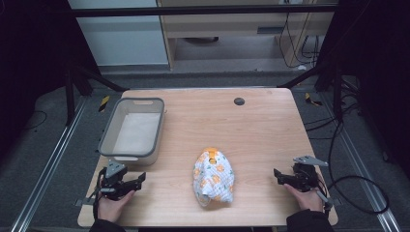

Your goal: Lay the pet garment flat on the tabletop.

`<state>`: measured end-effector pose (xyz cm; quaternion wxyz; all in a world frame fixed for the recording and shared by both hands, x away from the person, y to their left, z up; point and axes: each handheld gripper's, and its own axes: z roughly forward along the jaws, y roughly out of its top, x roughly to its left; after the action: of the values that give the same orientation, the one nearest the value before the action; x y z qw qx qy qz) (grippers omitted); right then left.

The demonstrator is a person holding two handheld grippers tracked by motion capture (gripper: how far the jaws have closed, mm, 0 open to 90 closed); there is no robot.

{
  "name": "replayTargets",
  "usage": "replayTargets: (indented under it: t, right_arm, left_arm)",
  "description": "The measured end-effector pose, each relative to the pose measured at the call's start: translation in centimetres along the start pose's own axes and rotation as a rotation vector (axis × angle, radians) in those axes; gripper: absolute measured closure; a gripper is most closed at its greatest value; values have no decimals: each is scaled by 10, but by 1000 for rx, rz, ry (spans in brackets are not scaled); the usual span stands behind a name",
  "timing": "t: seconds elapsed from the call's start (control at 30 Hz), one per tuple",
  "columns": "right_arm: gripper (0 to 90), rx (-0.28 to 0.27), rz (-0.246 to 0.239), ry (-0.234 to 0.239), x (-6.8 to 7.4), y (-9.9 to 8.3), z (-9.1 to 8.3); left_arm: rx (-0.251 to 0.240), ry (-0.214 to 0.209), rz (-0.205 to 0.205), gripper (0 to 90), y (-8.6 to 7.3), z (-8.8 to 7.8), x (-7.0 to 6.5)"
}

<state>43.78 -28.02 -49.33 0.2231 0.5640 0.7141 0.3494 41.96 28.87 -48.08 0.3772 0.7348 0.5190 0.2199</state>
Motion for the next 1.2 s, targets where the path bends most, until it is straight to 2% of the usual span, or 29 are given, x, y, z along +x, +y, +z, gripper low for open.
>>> replayTargets:
  t: [0.03,0.13,0.23,0.3,0.5,0.7,0.97,1.2]
  right_arm:
    - [136,-7,-2,6,1,0,-2]
    - [140,-35,10,24,5,0,-7]
    - [155,-56,9,39,8,-1,-11]
    - [159,-56,9,50,11,0,-12]
    - [152,-101,-7,86,20,5,-18]
    - [152,-113,-8,108,24,16,-26]
    - [158,-137,-2,129,22,32,-34]
    - [162,-170,-24,161,31,53,-38]
  left_arm:
    - [8,-6,9,211,0,-1,-2]
    - [31,-54,-10,213,0,-2,-8]
    - [33,-73,-6,221,0,-4,-14]
    - [30,-78,13,221,1,-5,-18]
    - [-3,-98,45,219,7,-11,-27]
    - [-59,-122,6,216,22,-22,-27]
    - [-75,-134,40,224,38,-23,-38]
    - [-104,-164,60,236,57,-19,-52]
